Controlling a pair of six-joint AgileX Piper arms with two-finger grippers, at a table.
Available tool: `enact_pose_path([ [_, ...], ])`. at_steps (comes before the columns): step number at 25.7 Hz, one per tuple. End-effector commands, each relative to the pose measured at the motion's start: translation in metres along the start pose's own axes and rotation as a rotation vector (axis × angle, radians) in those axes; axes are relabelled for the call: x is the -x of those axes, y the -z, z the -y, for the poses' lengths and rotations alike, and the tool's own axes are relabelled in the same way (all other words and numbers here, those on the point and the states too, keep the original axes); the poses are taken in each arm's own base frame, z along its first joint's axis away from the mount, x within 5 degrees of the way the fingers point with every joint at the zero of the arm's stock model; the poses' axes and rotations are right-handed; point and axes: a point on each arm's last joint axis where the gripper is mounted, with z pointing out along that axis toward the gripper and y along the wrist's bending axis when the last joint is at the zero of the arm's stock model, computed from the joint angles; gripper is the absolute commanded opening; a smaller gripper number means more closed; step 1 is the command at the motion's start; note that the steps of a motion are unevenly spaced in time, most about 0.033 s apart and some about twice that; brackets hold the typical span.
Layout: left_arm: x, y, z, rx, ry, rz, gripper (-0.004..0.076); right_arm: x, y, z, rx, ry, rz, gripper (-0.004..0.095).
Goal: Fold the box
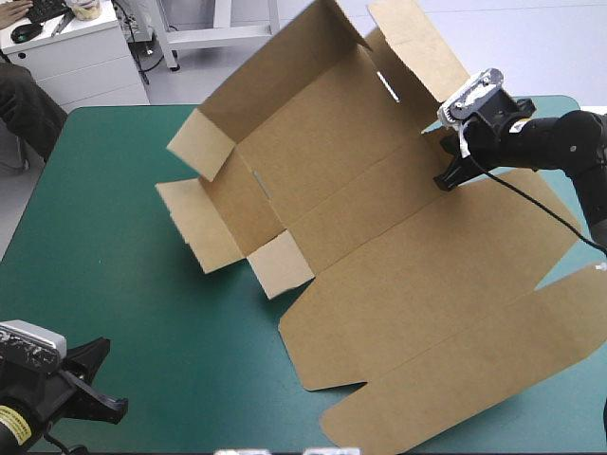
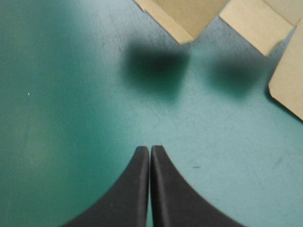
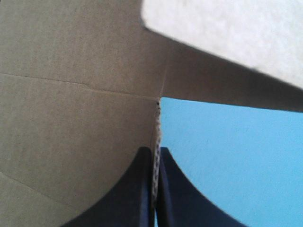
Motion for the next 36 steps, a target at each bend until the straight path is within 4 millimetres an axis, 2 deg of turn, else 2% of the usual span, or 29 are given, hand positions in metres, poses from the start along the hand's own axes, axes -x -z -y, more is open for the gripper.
enact_pose_path([
  [1,0.021,0.011,0.0,-0.012,0.006,0.142,-0.001,0.036,0.026,-0.002,-0.09,0.162,0.191,-0.002],
  [4,0.024,0.014,0.0,-0.018,0.008,0.164,-0.001,0.049,0.021,-0.01,-0.069,0.244,0.219,-0.002],
  [8,0.023,0.014,0.001,-0.024,0.013,0.159,-0.001,0.056,0.002,-0.022,-0.021,0.363,0.217,-0.002],
  [14,0.024,0.014,0.002,-0.034,0.024,0.164,-0.001,0.059,-0.041,-0.045,0.076,0.54,0.19,-0.002],
  [18,0.024,0.014,0.002,-0.034,0.024,0.164,-0.001,0.065,-0.07,-0.068,0.123,0.669,0.21,-0.002],
  [22,0.024,0.014,0.002,-0.034,0.024,0.164,-0.001,0.071,-0.091,-0.092,0.154,0.755,0.238,-0.002],
  [23,0.024,0.014,0.002,-0.034,0.029,0.164,-0.001,0.071,-0.102,-0.102,0.178,0.788,0.238,-0.002],
  [25,0.024,0.014,0.002,-0.035,0.032,0.164,-0.001,0.068,-0.113,-0.109,0.206,0.797,0.225,-0.002],
  [30,0.023,0.014,0.003,-0.05,0.042,0.16,-0.001,0.057,-0.135,-0.115,0.258,0.831,0.166,-0.002],
  [34,0.023,0.014,0.003,-0.051,0.043,0.16,-0.001,0.056,-0.141,-0.119,0.283,0.796,0.178,-0.0013],
  [36,0.023,0.014,0.003,-0.051,0.043,0.16,-0.001,0.054,-0.145,-0.12,0.295,0.794,0.17,0.0079],
])
